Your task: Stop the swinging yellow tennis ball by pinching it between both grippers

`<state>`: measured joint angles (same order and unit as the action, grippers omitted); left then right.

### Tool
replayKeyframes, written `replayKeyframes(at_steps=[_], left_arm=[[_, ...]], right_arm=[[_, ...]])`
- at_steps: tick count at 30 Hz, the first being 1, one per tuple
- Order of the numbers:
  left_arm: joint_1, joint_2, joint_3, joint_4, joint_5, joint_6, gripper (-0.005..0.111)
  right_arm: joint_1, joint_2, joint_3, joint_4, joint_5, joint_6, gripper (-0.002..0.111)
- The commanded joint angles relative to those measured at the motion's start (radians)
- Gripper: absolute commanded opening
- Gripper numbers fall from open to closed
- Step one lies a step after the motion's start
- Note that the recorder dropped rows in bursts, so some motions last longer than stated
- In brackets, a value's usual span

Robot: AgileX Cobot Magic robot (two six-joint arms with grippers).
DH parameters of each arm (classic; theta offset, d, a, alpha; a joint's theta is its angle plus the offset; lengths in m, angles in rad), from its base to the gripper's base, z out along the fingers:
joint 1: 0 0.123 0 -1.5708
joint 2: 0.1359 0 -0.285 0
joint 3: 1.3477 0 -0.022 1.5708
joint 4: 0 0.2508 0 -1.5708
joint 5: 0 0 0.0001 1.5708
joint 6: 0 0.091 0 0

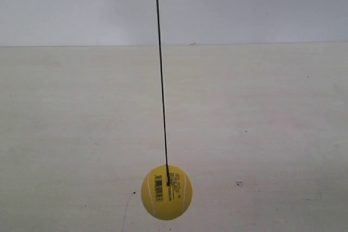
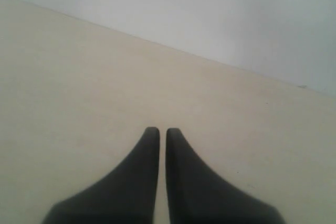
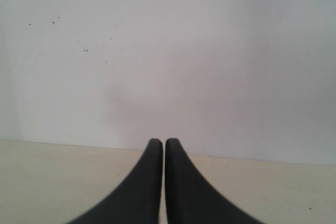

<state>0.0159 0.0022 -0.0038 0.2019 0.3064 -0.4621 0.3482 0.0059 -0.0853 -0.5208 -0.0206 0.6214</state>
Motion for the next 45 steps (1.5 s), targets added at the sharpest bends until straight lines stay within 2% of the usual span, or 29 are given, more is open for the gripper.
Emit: replayKeyframes(at_steps=[1,8,45], left_arm=[[0.003,-0.002,0.004,-0.003,0.003,0.115,0.005],[0.003,-0.002,0.004,-0.003,0.003,0.360,0.005],[0.003,-0.002,0.004,-0.003,0.003,0.363,0.005]], right_arm=[[-0.001,-0.006,0.003,-0.003,-0.007,-0.002,0.000],[-0.001,-0.006,0.003,-0.003,-0.007,-0.002,0.000],[-0.001,-0.006,0.003,-0.003,-0.007,0.000,0.000]])
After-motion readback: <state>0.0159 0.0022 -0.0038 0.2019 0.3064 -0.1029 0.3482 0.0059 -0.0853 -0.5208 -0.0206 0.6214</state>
